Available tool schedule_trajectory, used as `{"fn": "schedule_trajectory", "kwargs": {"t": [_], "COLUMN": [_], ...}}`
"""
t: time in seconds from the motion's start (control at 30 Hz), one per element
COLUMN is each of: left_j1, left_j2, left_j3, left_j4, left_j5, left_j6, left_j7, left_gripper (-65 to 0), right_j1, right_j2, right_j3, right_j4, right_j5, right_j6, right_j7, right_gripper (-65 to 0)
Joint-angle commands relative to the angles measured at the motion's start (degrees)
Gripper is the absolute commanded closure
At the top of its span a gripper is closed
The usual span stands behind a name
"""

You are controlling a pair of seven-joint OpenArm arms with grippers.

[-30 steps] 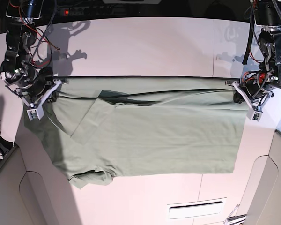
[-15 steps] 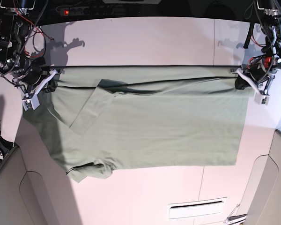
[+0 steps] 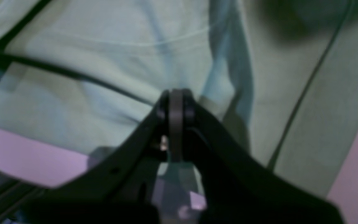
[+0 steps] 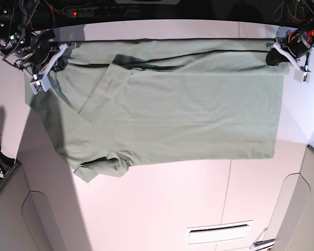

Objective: Fold the T-shirt properly
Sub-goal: 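Drag the shirt with both grippers toward the robot's base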

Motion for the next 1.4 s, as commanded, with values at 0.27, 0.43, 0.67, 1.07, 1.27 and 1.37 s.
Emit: {"fn": "schedule_trajectory", "kwargs": {"t": [0.27, 0.43, 0.67, 1.07, 1.27, 1.37], "left_j1": [4.57, 4.83, 4.66, 3.56, -0.28, -1.84], "left_j2": [-0.42, -0.42, -0.55, -0.87, -0.92, -0.92], "left_j3": [-0.37, -2.45, -9.68, -11.39, -11.5, -11.61], "left_j4": [0.31, 0.31, 0.31, 0.31, 0.31, 0.31], "left_j5": [1.14, 1.14, -1.57, -9.55, -9.57, -9.64], "left_j6": [-0.15, -0.17, -1.68, -5.09, -5.09, -5.07], "left_j7": [3.08, 3.5, 3.5, 3.5, 3.54, 3.76], "left_gripper": [0.0, 0.0, 0.0, 0.0, 0.0, 0.0], "right_j1": [-3.93, -3.87, -3.48, 0.35, 1.07, 1.05], "right_j2": [0.5, 0.52, 0.52, 0.5, 0.5, 0.5], "right_j3": [0.11, 1.88, 7.02, 7.61, 7.61, 7.61], "right_j4": [0.44, 0.44, 0.44, 0.46, 0.63, 2.21], "right_j5": [-0.63, -0.68, -1.33, 8.9, 11.78, 12.92], "right_j6": [0.09, 0.09, 0.09, 0.09, 0.09, 0.09], "right_j7": [-3.06, -3.52, -2.4, -2.91, -3.15, -4.26], "right_gripper": [0.0, 0.0, 0.0, 0.0, 0.0, 0.0]}}
